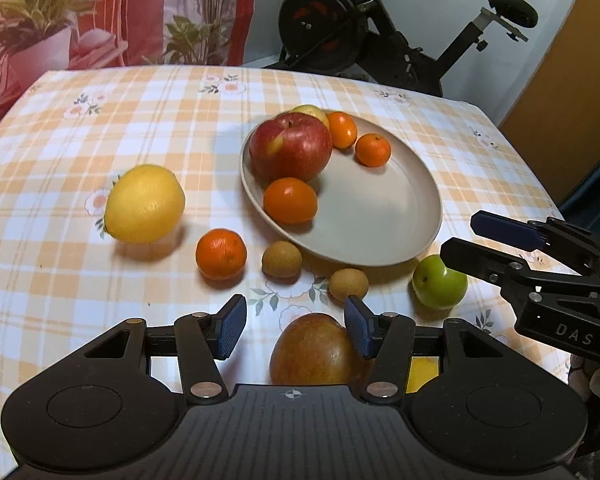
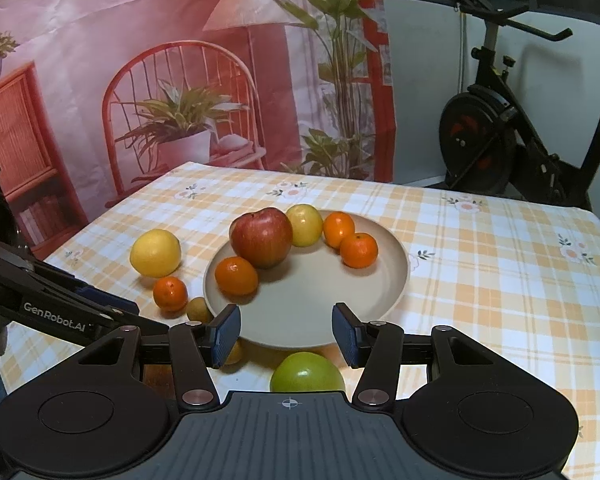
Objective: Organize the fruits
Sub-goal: 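Lower the left gripper onto the dark red apple while the right tool approaches it, then close both grippers on the dark red apple and lift it, then carry the dark red apple over the cream plate and lower it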
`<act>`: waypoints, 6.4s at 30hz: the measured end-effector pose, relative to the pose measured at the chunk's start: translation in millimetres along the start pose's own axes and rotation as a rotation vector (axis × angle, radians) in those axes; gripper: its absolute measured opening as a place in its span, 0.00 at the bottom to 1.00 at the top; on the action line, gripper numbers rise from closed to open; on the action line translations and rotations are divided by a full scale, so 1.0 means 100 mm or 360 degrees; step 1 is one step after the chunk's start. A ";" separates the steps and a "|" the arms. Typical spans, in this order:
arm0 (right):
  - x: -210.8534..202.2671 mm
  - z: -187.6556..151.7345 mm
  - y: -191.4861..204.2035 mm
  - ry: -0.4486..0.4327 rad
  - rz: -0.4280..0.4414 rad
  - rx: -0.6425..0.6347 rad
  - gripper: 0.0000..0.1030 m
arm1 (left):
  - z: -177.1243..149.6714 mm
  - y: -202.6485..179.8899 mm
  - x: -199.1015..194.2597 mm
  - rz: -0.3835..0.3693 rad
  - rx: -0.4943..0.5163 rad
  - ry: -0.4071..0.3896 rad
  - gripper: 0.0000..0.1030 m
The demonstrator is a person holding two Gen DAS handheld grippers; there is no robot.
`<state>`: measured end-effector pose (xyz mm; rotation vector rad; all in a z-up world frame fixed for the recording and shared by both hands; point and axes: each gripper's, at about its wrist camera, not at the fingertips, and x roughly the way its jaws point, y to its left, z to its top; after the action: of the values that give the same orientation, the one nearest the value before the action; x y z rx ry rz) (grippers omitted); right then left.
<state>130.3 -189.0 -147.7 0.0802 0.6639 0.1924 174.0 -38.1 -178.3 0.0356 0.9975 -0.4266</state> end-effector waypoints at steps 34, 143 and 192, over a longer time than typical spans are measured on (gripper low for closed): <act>-0.05 -0.10 0.55 0.0122 0.0241 -0.0172 0.66 | -0.23 0.32 -0.24 -0.0063 -0.0079 -0.0040 0.64; 0.27 0.26 0.55 0.0139 0.0172 -0.0402 0.54 | 0.52 0.08 0.00 -0.0525 -0.0137 -0.0186 0.43; 1.29 0.39 -0.11 0.0111 -0.0001 -0.0471 0.56 | 1.37 -0.30 0.78 -0.0201 0.0014 -0.0115 0.43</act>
<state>255.1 -174.1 -196.3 -0.2118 0.6983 0.2920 309.9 -122.0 -161.7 -0.0352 0.9296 -0.5445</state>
